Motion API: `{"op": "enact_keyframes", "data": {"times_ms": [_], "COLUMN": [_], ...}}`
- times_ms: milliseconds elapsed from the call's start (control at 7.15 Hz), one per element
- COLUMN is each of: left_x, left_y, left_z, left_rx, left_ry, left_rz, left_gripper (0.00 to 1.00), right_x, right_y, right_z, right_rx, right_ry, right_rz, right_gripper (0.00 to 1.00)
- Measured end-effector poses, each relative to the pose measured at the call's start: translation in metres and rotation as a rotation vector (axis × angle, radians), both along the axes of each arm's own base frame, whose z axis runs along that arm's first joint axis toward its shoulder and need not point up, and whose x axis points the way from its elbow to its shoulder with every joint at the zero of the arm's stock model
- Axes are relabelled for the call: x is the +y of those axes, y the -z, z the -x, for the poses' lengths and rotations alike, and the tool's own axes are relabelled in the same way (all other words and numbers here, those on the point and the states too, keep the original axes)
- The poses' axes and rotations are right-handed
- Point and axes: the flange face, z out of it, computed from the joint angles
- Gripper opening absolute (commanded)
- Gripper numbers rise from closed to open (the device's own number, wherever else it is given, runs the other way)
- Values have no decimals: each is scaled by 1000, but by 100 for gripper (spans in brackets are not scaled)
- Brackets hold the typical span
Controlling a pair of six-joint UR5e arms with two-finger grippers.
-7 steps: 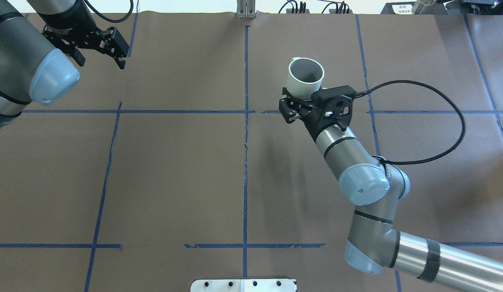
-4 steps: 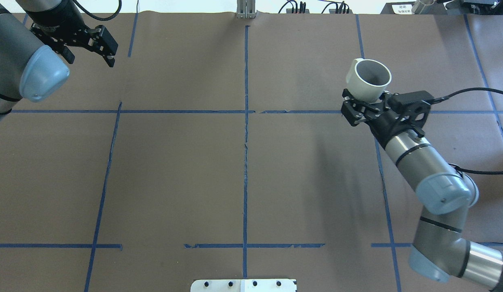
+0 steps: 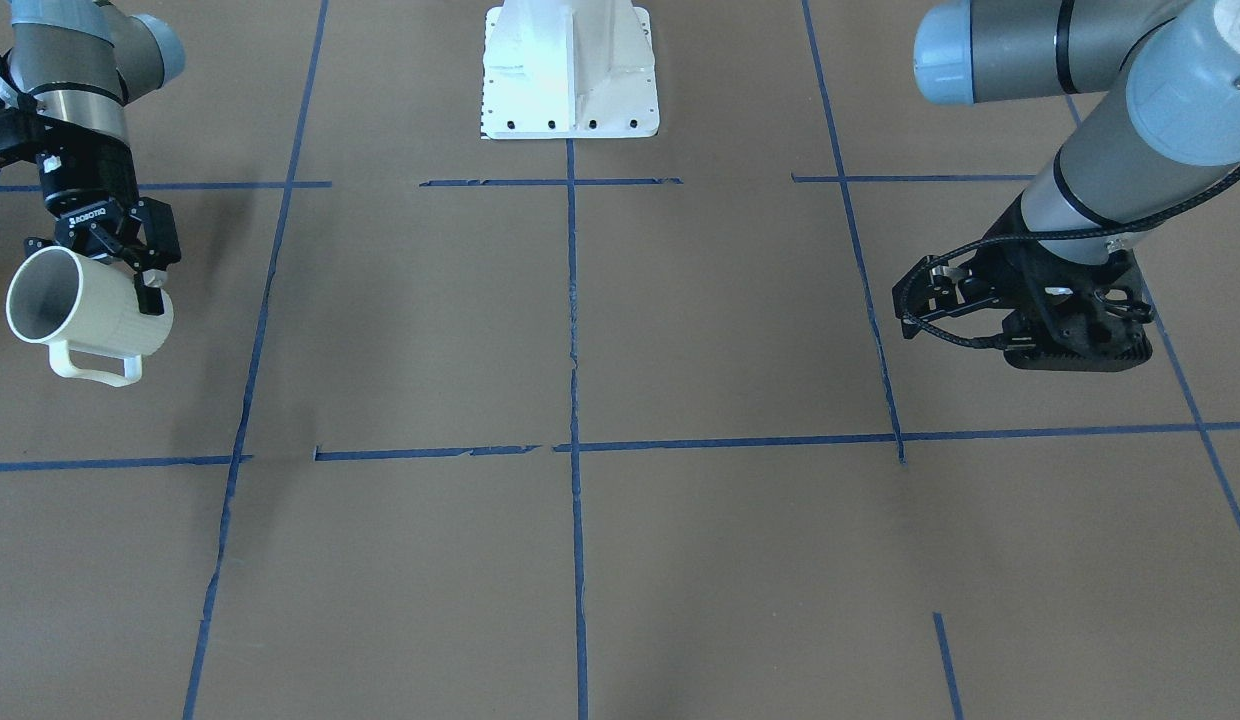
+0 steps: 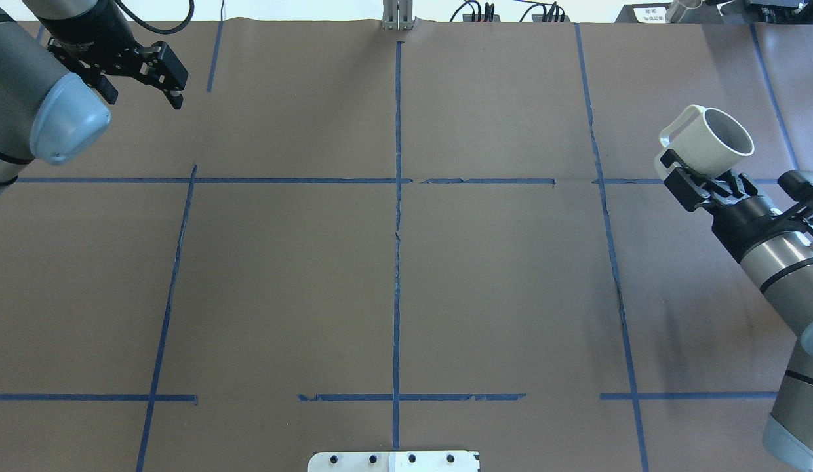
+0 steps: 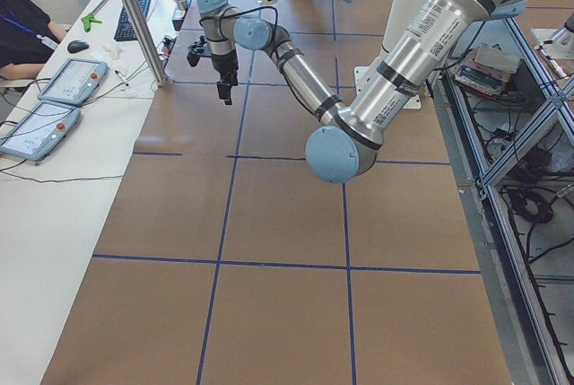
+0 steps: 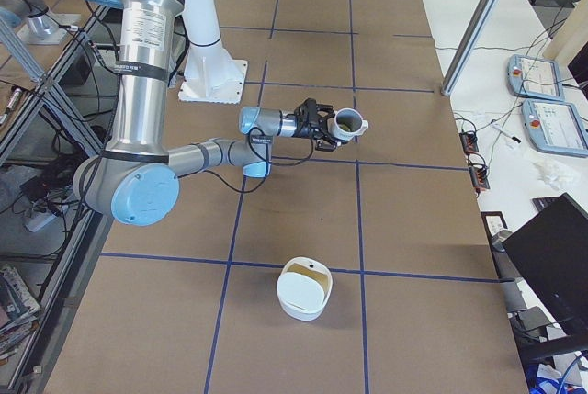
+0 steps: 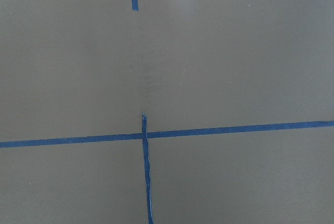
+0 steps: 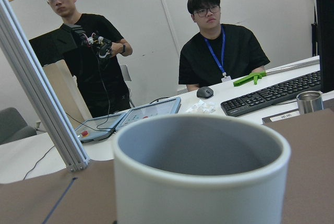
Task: Left arm hands cup to right arm to dump lemon
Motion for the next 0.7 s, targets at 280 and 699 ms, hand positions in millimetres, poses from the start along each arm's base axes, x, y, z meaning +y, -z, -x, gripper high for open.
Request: {"op": "enact_keyframes", "data": {"times_ms": [280, 699], "left_x": [0, 1], "left_y": [0, 2], "left_z": [-1, -3], "left_rx": [1, 2], "left_ry": [1, 4], "left_rz": [3, 6], "left_gripper": [100, 100], "right_x": [12, 34], "right_y": [-35, -144], "right_z": [-51, -146], "right_rx": [-189, -319], "right_ry": [-24, -30], "right_rz": [69, 103], "right_gripper": [50, 50]}}
